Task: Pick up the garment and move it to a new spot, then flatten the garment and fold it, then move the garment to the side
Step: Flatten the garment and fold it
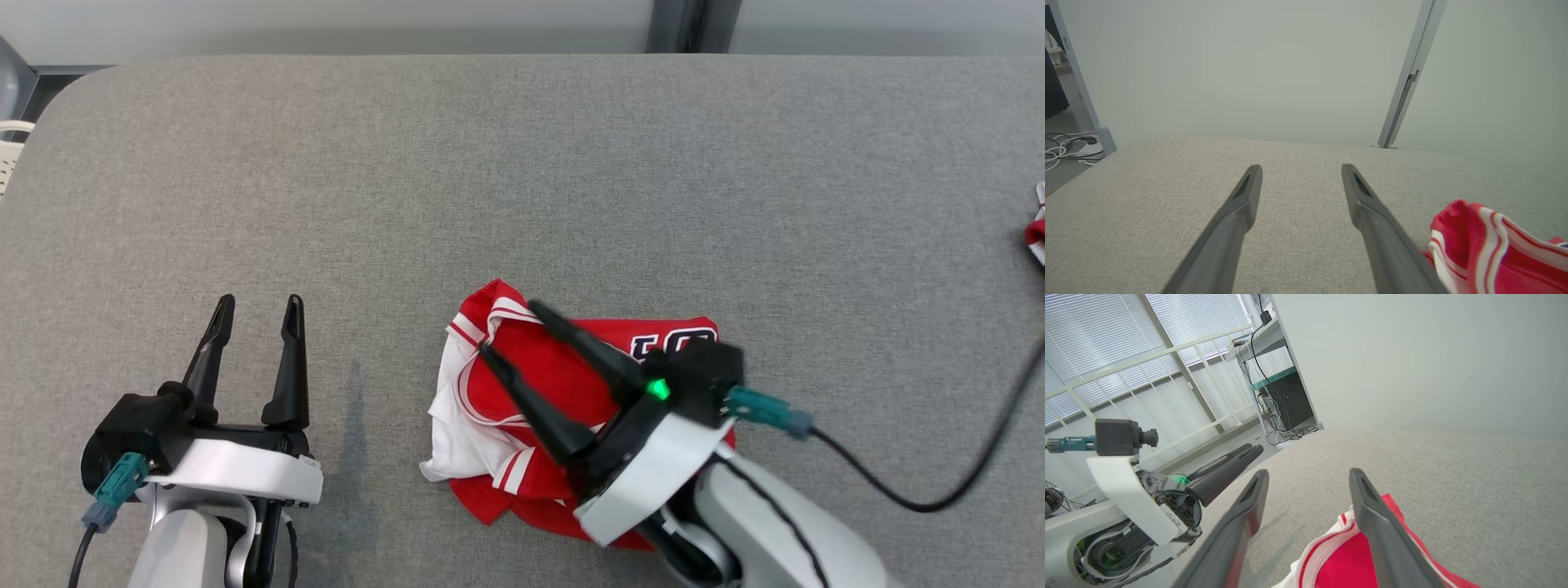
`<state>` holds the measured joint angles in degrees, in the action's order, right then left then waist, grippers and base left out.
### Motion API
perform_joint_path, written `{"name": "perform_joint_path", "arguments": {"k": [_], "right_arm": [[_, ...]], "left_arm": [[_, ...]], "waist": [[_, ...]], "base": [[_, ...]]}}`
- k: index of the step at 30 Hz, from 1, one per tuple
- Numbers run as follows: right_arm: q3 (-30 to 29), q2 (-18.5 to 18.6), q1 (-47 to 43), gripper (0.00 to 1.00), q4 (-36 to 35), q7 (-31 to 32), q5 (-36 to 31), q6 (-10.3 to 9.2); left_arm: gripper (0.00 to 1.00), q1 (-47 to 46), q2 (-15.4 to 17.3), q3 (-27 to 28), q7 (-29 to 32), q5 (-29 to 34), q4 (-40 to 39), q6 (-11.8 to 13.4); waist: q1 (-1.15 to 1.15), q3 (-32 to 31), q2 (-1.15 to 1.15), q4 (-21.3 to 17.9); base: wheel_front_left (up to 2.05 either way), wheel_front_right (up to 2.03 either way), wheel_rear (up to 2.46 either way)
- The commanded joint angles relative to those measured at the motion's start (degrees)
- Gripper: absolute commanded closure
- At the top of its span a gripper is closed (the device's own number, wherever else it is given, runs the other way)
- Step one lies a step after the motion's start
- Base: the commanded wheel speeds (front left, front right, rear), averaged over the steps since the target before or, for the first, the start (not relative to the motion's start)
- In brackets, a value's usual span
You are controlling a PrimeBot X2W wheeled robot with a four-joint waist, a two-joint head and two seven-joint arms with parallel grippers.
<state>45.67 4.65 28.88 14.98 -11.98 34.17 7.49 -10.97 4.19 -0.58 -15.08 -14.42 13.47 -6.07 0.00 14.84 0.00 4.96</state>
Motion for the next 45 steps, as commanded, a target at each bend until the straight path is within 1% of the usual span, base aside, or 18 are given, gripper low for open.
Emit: {"name": "perform_joint_path", "arguments": {"k": [1,4,8,10,11,17,18,23,26,30,38,45], "right_arm": [[-1.69,0.90,-0.01,0.00,-1.47,-1.22,-1.00,0.01],[-6.51,2.01,-1.92,0.00,-4.51,-2.39,-2.96,0.01],[-15.52,3.24,-5.49,0.00,-7.56,-2.86,-6.17,0.01],[-20.16,3.71,-7.60,0.00,-8.53,-2.98,-7.88,0.01],[-20.16,3.71,-7.60,0.00,-8.53,-2.98,-7.88,0.01],[-32.64,4.64,-14.27,0.00,-9.48,-2.33,-12.69,0.01],[-36.18,4.92,-16.43,0.00,-9.76,-1.78,-14.64,0.01],[-42.66,4.94,-21.20,0.00,-10.65,-0.56,-16.95,0.01],[-45.11,4.67,-23.25,0.00,-11.14,0.20,-17.60,0.01],[-46.83,4.18,-24.69,0.00,-11.75,0.81,-18.05,0.01],[-47.65,3.47,-25.65,0.00,-12.74,1.54,-18.71,0.01],[-47.69,3.85,-25.45,0.00,-12.47,2.19,-18.65,0.01]], "left_arm": [[0.00,-0.26,0.07,0.39,-0.06,0.27,0.00,-0.34],[0.00,0.08,-0.02,0.66,-0.06,0.44,-0.10,-0.36],[0.00,0.53,-0.10,1.19,-0.06,0.55,-0.35,-0.27],[0.00,0.85,-0.15,1.38,-0.06,0.65,-0.43,-0.29],[0.00,0.85,-0.15,1.38,-0.06,0.65,-0.43,-0.29],[0.00,1.42,-0.10,1.91,-0.06,1.03,-0.62,-0.08],[0.00,1.67,0.12,2.06,-0.06,1.31,-0.60,-0.07],[0.00,2.32,0.54,2.33,-0.06,1.44,-0.61,-0.07],[0.00,2.72,0.81,2.26,-0.06,1.44,-0.64,-0.10],[0.00,3.20,1.04,1.97,-0.06,1.37,-0.44,-0.15],[0.00,3.26,1.54,1.12,0.12,1.13,-0.50,-0.23],[0.00,3.17,1.81,0.64,0.26,0.95,-0.61,0.05]], "waist": [[0.00,-0.16,0.00,-0.19],[0.00,-0.40,0.00,-0.48],[0.00,-0.61,0.00,-0.93],[0.00,-0.76,0.00,-1.19],[0.00,-0.76,0.00,-1.19],[0.00,-1.21,0.00,-2.08],[0.00,-1.44,0.00,-2.30],[0.00,-2.12,0.00,-2.75],[0.00,-2.38,0.00,-2.92],[0.00,-2.61,0.00,-3.01],[0.00,-2.64,0.00,-3.01],[0.00,-2.61,0.00,-2.76]], "base": [[0.00,0.00,0.00],[0.00,0.00,0.00],[0.00,0.00,0.00],[0.00,0.00,0.00],[0.00,0.00,0.00],[0.00,0.00,0.00],[0.00,0.00,0.00],[0.00,0.00,0.00],[0.00,0.00,0.00],[0.00,0.00,0.00],[0.00,0.00,0.00],[0.00,0.00,0.00]]}}
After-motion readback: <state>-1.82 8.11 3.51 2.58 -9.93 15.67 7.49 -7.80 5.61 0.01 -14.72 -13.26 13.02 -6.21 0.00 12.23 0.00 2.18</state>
